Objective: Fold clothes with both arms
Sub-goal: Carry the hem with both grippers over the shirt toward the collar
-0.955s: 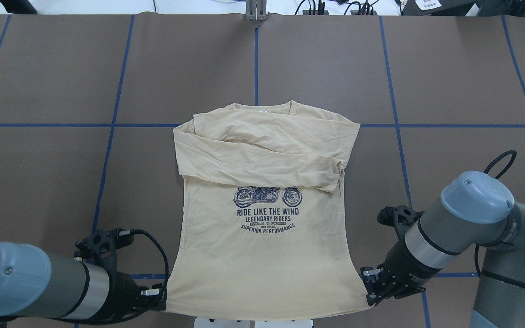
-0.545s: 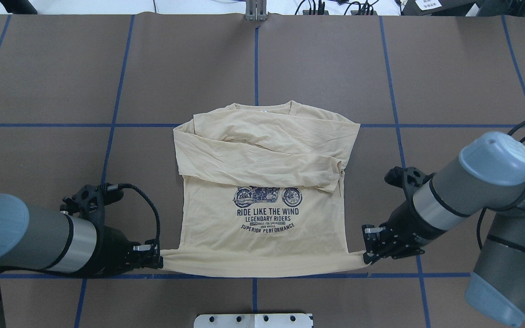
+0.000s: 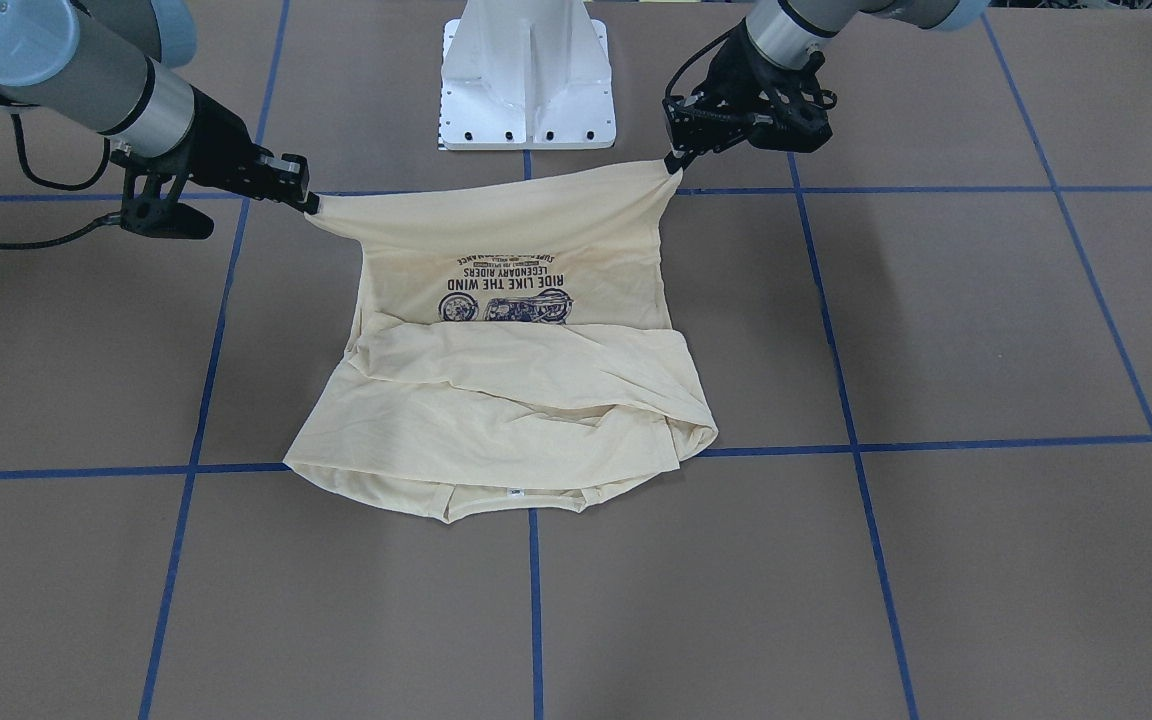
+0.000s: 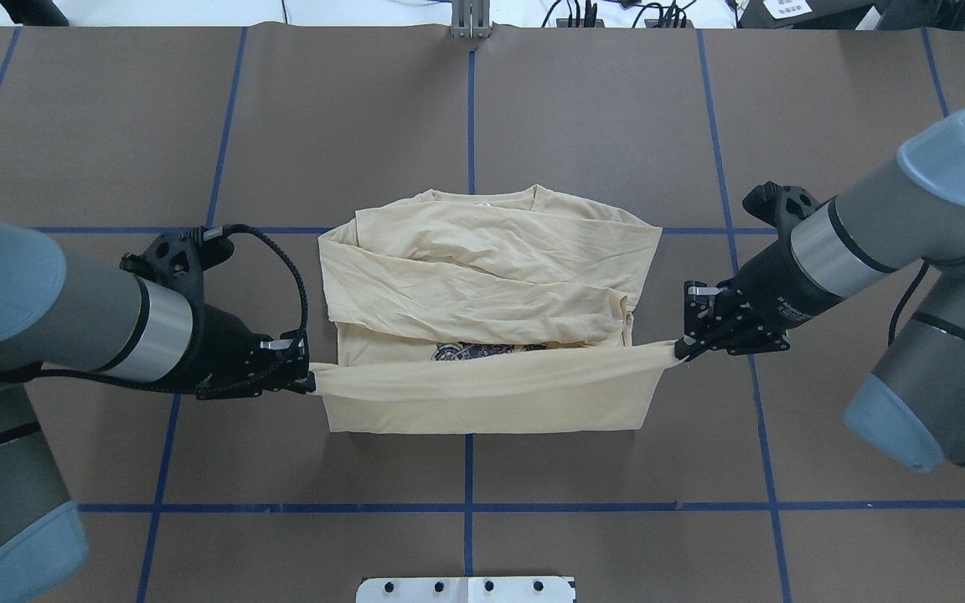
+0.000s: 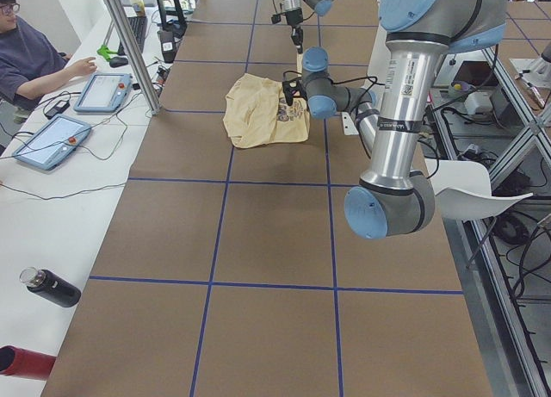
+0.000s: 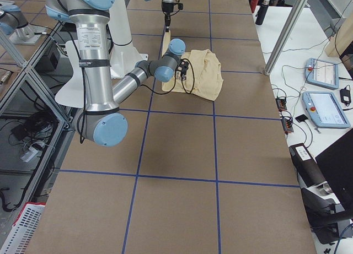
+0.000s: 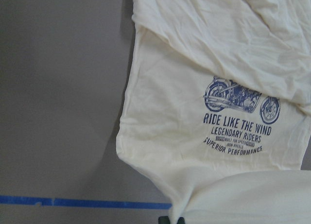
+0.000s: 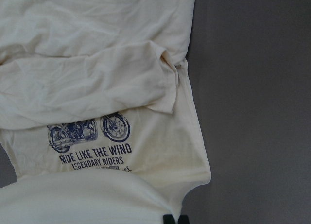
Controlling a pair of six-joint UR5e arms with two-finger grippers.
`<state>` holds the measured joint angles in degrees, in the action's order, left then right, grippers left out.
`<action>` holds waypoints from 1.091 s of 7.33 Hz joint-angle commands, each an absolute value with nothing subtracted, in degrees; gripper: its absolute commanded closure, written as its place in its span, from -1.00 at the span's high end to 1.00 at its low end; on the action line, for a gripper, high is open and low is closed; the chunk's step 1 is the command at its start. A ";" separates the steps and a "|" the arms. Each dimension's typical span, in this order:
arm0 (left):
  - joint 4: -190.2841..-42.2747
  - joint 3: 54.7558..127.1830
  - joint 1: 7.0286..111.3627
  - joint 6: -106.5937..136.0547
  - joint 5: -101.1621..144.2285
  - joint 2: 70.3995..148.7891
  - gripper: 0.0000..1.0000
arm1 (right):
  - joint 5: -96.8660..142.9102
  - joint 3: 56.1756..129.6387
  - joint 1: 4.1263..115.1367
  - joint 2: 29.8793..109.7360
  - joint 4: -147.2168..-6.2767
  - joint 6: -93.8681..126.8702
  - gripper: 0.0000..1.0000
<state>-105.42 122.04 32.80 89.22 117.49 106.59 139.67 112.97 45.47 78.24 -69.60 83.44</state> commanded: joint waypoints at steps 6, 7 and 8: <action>-101.34 114.29 41.39 85.61 119.44 114.67 -1.00 | 139.75 102.40 53.08 69.61 -69.61 83.32 -1.00; -101.95 110.95 41.40 85.52 119.10 116.09 -1.00 | 139.57 100.83 53.00 68.91 -69.61 83.23 -1.00; -102.56 109.27 41.40 83.60 118.92 116.45 -1.00 | 139.57 97.77 53.00 66.30 -69.52 83.32 -1.00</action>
<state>-101.89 112.08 41.34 85.09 119.16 115.37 139.63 100.79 52.92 68.63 -69.59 83.28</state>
